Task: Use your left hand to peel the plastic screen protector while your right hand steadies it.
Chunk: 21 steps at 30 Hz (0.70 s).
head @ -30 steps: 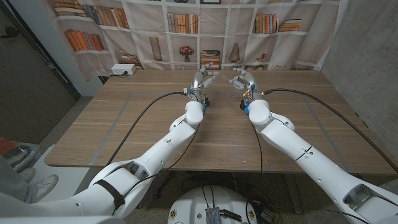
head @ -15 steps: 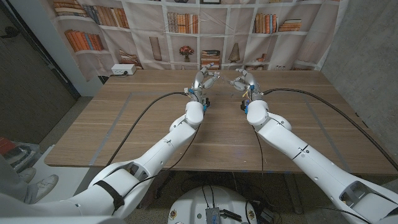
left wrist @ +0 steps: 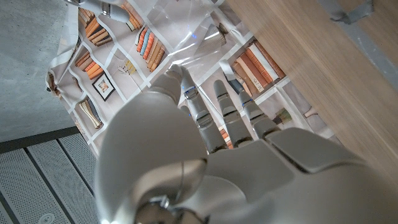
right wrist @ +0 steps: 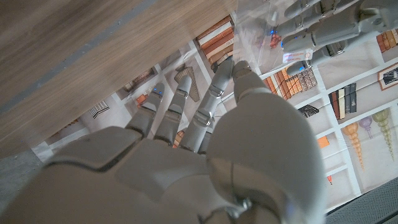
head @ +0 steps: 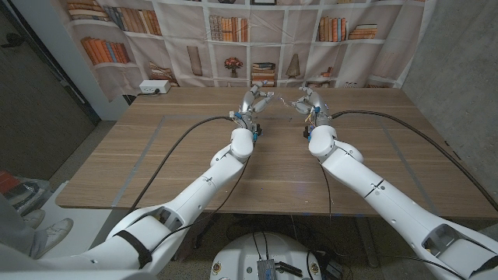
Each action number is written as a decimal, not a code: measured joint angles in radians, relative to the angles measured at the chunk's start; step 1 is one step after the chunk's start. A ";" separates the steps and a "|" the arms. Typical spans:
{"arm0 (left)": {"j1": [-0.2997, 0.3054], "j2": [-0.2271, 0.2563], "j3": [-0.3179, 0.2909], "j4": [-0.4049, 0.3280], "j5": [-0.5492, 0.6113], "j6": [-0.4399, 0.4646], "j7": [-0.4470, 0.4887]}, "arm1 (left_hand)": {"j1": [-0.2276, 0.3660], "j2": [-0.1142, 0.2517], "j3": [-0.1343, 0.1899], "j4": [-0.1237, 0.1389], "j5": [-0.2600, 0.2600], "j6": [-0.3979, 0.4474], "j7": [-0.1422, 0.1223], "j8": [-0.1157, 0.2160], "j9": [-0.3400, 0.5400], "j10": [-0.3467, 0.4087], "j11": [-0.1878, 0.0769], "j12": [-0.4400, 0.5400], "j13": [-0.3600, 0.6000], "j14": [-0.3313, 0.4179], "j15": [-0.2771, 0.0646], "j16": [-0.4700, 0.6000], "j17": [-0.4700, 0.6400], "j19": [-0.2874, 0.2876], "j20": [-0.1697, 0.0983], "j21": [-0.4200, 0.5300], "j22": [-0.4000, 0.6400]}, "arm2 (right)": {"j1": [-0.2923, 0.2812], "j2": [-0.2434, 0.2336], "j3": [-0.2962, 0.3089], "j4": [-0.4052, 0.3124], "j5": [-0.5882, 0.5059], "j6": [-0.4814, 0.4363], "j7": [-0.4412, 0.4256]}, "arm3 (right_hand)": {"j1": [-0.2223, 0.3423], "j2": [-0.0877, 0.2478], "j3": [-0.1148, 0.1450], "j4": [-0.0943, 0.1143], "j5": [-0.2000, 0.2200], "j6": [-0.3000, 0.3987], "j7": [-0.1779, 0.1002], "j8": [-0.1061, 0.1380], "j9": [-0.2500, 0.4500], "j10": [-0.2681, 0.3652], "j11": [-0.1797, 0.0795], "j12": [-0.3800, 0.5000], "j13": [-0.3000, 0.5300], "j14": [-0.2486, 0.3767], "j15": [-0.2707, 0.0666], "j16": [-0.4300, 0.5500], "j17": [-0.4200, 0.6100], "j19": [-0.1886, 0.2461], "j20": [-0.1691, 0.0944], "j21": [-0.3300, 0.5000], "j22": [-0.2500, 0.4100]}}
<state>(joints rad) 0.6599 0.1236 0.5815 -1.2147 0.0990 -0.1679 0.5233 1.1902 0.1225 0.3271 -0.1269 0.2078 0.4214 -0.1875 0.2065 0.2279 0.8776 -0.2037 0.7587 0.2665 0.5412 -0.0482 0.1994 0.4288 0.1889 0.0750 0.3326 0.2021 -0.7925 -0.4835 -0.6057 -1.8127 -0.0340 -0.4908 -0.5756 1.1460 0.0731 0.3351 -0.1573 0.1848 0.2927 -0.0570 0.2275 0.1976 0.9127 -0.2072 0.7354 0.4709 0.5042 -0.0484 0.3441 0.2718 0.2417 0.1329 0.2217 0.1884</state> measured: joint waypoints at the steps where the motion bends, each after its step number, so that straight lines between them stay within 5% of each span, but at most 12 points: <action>1: 0.002 0.000 0.000 -0.002 0.000 0.001 0.000 | 0.000 0.000 0.000 0.000 0.000 0.000 0.000 0.000 0.000 0.000 0.000 0.000 0.000 0.000 0.000 0.000 0.000 0.000 0.000 0.000 0.000 | 0.000 0.001 -0.001 0.000 -0.001 0.000 -0.001 | 0.000 0.000 0.000 0.000 0.000 0.000 0.000 0.000 0.000 0.000 0.000 -0.001 0.000 0.000 0.000 0.000 0.000 -0.001 0.001 0.000 0.000; 11: 0.006 0.000 0.001 -0.006 -0.002 0.005 0.000 | 0.000 0.000 0.000 0.000 0.000 0.000 0.000 0.000 0.000 -0.003 0.003 0.008 0.000 -0.004 -0.004 -0.002 0.000 -0.004 -0.004 -0.004 0.000 | -0.009 0.002 -0.004 -0.011 -0.006 0.006 -0.003 | 0.000 0.000 0.000 0.000 0.000 0.006 0.006 0.000 0.000 -0.002 0.002 -0.001 0.000 0.005 0.005 0.000 -0.003 -0.001 0.001 0.000 0.000; 21: 0.004 0.001 0.016 -0.010 0.010 0.008 -0.005 | -0.016 -0.016 0.000 0.000 0.000 -0.005 0.005 0.000 0.002 0.010 -0.002 0.008 -0.030 -0.067 0.002 -0.023 -0.020 -0.059 -0.063 -0.033 -0.007 | -0.017 0.004 -0.013 -0.027 -0.009 0.019 0.009 | 0.000 0.000 0.000 0.000 0.000 0.015 0.007 0.000 0.000 -0.001 0.001 -0.003 0.000 0.011 0.000 0.000 -0.003 -0.001 0.001 0.000 -0.003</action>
<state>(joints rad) 0.6638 0.1242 0.5976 -1.2244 0.1092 -0.1603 0.5184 1.1746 0.1068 0.3272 -0.1269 0.2078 0.4160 -0.1821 0.2065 0.2303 0.8876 -0.2056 0.7662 0.2361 0.4746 -0.0464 0.1766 0.4087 0.1299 0.0123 0.2993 0.1951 -0.8092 -0.4798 -0.6190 -1.8401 -0.0428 -0.4715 -0.5665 1.1458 0.0729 0.3351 -0.1573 0.1848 0.3077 -0.0501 0.2275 0.1976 0.9113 -0.2058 0.7325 0.4709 0.5148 -0.0483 0.3441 0.2692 0.2403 0.1342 0.2221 0.1859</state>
